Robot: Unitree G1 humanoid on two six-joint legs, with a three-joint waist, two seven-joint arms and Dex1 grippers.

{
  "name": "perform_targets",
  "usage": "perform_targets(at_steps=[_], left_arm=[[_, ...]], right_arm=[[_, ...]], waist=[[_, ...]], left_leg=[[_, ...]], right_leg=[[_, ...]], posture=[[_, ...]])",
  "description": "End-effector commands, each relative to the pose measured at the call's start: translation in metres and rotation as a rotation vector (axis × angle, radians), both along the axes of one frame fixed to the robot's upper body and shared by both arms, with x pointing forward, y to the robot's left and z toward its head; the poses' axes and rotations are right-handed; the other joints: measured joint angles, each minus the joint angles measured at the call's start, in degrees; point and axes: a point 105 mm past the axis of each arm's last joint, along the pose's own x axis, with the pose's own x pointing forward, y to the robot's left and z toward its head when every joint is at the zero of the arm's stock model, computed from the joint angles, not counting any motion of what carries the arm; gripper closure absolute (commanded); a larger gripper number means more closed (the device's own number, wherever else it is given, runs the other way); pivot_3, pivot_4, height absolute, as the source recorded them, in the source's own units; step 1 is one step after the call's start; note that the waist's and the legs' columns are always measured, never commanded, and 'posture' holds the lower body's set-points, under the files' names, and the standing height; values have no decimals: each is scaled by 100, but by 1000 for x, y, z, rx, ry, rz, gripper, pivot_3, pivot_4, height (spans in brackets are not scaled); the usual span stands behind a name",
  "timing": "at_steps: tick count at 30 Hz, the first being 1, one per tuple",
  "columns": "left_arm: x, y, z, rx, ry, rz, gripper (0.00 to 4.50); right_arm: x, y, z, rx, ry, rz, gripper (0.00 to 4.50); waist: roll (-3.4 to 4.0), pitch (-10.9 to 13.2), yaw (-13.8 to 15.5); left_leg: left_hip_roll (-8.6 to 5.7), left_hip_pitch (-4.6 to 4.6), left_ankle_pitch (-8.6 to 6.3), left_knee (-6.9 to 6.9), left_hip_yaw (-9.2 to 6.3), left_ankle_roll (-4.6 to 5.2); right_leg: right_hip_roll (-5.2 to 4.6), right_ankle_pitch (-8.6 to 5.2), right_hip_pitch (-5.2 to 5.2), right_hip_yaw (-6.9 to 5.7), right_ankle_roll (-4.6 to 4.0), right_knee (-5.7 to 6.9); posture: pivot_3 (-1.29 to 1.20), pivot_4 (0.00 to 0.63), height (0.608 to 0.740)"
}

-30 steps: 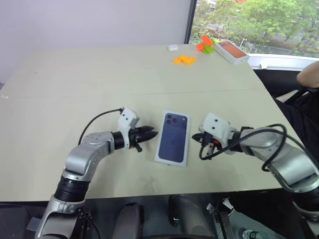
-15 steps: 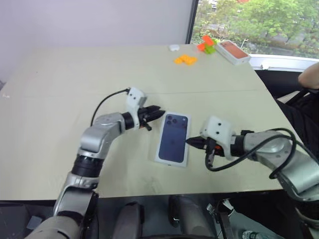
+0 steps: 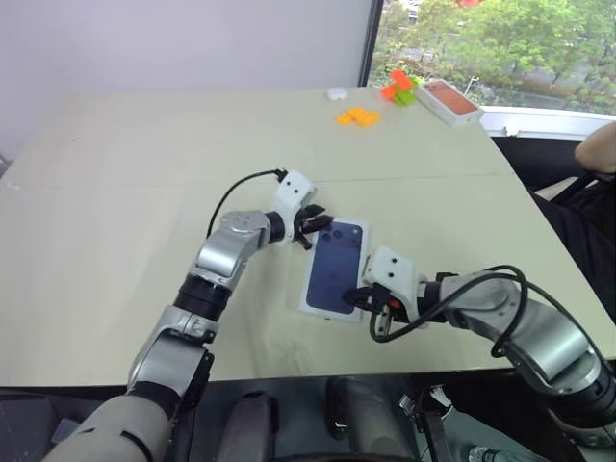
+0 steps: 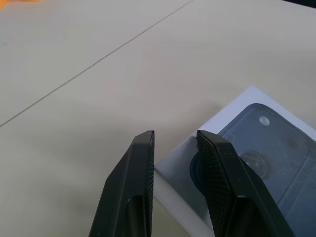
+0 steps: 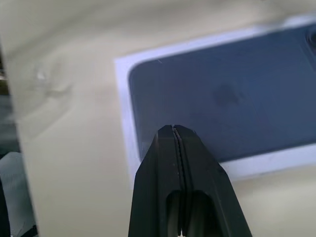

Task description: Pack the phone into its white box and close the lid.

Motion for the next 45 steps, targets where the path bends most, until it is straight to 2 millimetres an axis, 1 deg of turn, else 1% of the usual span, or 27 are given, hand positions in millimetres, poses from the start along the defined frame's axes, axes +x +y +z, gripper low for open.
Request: perform_targets(at_steps=[1, 2, 3, 5, 6, 7, 10, 11, 13, 14, 16, 19, 21, 25, 29, 32, 36, 40, 45], left_arm=[[-1, 4, -26, 68, 69, 40, 3049], [-1, 4, -24, 50, 62, 41, 3049], [-3, 2, -16, 3, 36, 32, 3049], [-6, 1, 8, -146, -14, 18, 3049], [-7, 8, 21, -227, -23, 35, 3049], [-8, 15, 30, -275, -26, 47, 3049], [-15, 35, 41, -320, -37, 62, 3049], [-21, 47, 39, -284, -42, 65, 3049], [-30, 61, 33, -223, -42, 65, 3049], [-36, 69, 26, -174, -32, 62, 3049], [-46, 77, 17, -117, -19, 45, 3049], [-58, 80, 8, -64, 8, 14, 3049], [-64, 79, 2, -36, 18, -8, 3049], [-77, 66, -7, 18, 32, -90, 3049], [-86, 53, -18, 83, 29, -157, 3049], [-87, 47, -23, 100, 23, -174, 3049], [-86, 44, -23, 92, 18, -176, 3049], [-80, 40, -15, 32, 8, -148, 3049], [-76, 41, -8, -33, 18, -117, 3049]], right_arm=[[2, -2, -1, -6, -7, -19, 4500], [2, -2, -1, -4, -13, -19, 4500], [2, -1, 2, 7, -24, -14, 4500], [1, 2, 11, 38, -59, 4, 4500], [3, 2, 19, 61, -88, -1, 4500], [5, 2, 25, 76, -107, -6, 4500], [12, -3, 37, 91, -144, -49, 4500], [17, -8, 40, 79, -161, -75, 4500], [22, -15, 44, 61, -181, -106, 4500], [26, -20, 43, 42, -186, -130, 4500], [30, -27, 42, 12, -190, -161, 4500], [36, -35, 36, -23, -185, -198, 4500], [38, -39, 32, -43, -179, -215, 4500], [40, -42, 22, -74, -150, -227, 4500], [32, -34, 14, -77, -122, -181, 4500], [30, -30, 10, -74, -110, -172, 4500], [30, -26, 9, -63, -109, -156, 4500], [32, -25, 15, -50, -121, -151, 4500], [32, -25, 19, -50, -132, -145, 4500]], waist=[[0, -2, 2], [-1, -3, 2], [-1, -3, 2], [-1, -3, -4], [-1, -3, -6], [-1, -1, -22], [-3, 1, -34], [-3, 1, -36], [1, -1, -49], [2, -1, -48], [2, 0, -42], [-2, 2, 11], [-2, 2, 9], [-3, 2, -14], [-2, 2, -20], [-2, 2, -20], [-2, 2, -19], [-2, 2, -18], [-3, 2, -17]], left_leg=[[0, 0, 0, 0, 0, 0], [0, 0, 0, 0, 0, 0], [0, 0, 0, 0, -1, 0], [0, 0, 0, 0, -3, 0], [1, 0, 0, 0, -4, 0], [4, 0, 0, 0, -6, 0], [7, -5, 0, 0, -9, 0], [8, -4, 0, -1, -9, 0], [10, -1, 0, -8, -9, 0], [10, 2, 0, -11, -9, 0], [10, 4, 0, -11, -9, 0], [7, -3, 0, -8, -7, 0], [5, -5, 0, -4, -5, 0], [2, -5, 0, -4, -2, 0], [2, -5, -1, -8, -3, 2], [4, -4, -1, -8, -3, 2], [5, -2, -1, -7, -4, 1], [5, -3, -1, -7, -4, 1], [5, -4, -1, -7, -5, 2]], right_leg=[[0, 0, 0, 0, 0, 0], [-1, 0, 1, 0, 1, 0], [-1, 0, 5, 0, 2, 0], [-1, 0, 7, 1, 2, -1], [-1, 0, 5, 1, 3, -1], [-1, 1, -2, 0, 5, -1], [3, 12, -18, 4, 20, 3], [5, 12, -19, 3, 20, 4], [8, 11, -18, 4, 20, 4], [8, 10, -16, 4, 19, 5], [8, 9, -17, 2, 17, 3], [0, -3, -18, 1, -2, -1], [-7, -4, -16, 1, -3, -5], [-12, -4, -15, 9, -1, -10], [-6, -6, -17, 8, 4, -9], [0, -7, -17, 5, 3, -6], [0, -8, -16, 5, 2, -5], [-1, -8, -17, 5, 3, -6], [-1, -7, -17, 5, 5, -7]], posture=[[0, 150, 740], [0, 150, 740], [0, 150, 740], [0, 150, 740], [0, 150, 740], [0, 150, 740], [0, 150, 740], [0, 150, 740], [0, 150, 740], [0, 150, 740], [0, 150, 740], [0, 150, 740], [0, 150, 740], [0, 150, 740], [0, 150, 740], [0, 150, 740], [0, 150, 740], [0, 150, 740], [0, 150, 740]])
